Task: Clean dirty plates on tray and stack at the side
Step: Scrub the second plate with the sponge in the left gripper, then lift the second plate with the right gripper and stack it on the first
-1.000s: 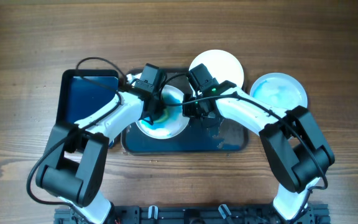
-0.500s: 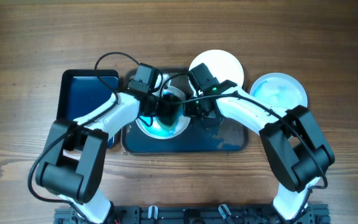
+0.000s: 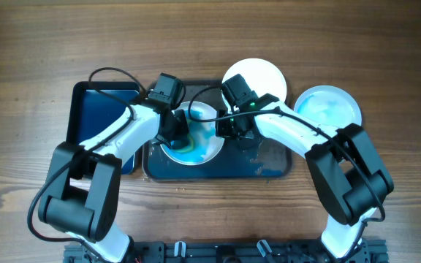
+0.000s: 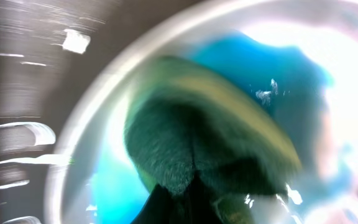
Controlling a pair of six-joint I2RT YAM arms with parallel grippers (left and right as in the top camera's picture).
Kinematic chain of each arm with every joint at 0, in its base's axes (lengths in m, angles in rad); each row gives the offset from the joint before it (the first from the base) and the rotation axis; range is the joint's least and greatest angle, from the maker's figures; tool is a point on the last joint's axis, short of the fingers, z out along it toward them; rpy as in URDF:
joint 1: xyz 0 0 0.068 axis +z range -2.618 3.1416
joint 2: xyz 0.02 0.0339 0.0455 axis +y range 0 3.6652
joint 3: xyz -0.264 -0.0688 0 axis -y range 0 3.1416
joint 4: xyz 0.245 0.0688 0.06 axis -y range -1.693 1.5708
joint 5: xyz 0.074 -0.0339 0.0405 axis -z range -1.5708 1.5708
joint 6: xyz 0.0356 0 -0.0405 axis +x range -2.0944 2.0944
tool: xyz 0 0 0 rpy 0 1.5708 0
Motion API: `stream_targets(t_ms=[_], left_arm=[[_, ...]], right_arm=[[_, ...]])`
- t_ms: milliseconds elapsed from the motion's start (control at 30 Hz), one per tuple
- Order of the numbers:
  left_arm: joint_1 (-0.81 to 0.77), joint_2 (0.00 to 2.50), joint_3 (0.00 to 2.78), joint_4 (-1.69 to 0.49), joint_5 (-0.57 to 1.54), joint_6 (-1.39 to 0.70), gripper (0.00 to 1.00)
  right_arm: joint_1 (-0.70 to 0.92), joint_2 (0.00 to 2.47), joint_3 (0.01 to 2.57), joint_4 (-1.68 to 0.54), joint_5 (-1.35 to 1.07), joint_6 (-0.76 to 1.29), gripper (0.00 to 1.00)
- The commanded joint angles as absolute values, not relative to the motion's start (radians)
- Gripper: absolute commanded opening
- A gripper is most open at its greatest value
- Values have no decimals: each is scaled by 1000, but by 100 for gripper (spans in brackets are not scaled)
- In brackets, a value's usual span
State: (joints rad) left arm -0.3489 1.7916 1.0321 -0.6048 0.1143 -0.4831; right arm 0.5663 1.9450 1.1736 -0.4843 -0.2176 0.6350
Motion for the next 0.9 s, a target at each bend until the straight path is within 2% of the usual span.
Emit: stream_targets(t_ms=[0,100,200,233,567,633,700,867], left_arm=[[-384,1833,989,-498,467,-348,4],[-382,1833,989,-325,311,-398,4],[-366,1833,989,-328,-78,-608,4],[-350,1831,995,-353,-138,-642,4],[-171,1668,1355,-917,-154,-633,4],[-170,1636,1364,-941,-146,-606,4],[-170,1625,1364,-955,-140,-580,4],[-173,1625,1362,-958,-79,-581,4]], right_arm=[[572,1973,1176,-482,-226,627,4],[572,1973,1176,-484,-227,624,4],[572,1973,1176,-486,-226,624,4],[572,1973,1176,-487,-226,624,4],[572,1972,1176,-495,-257,601,4],[572,1937,1176,-505,-279,556,4],[573,1856,1176,-550,-197,549,4],[638,1547,1176,-759,252,496,4]])
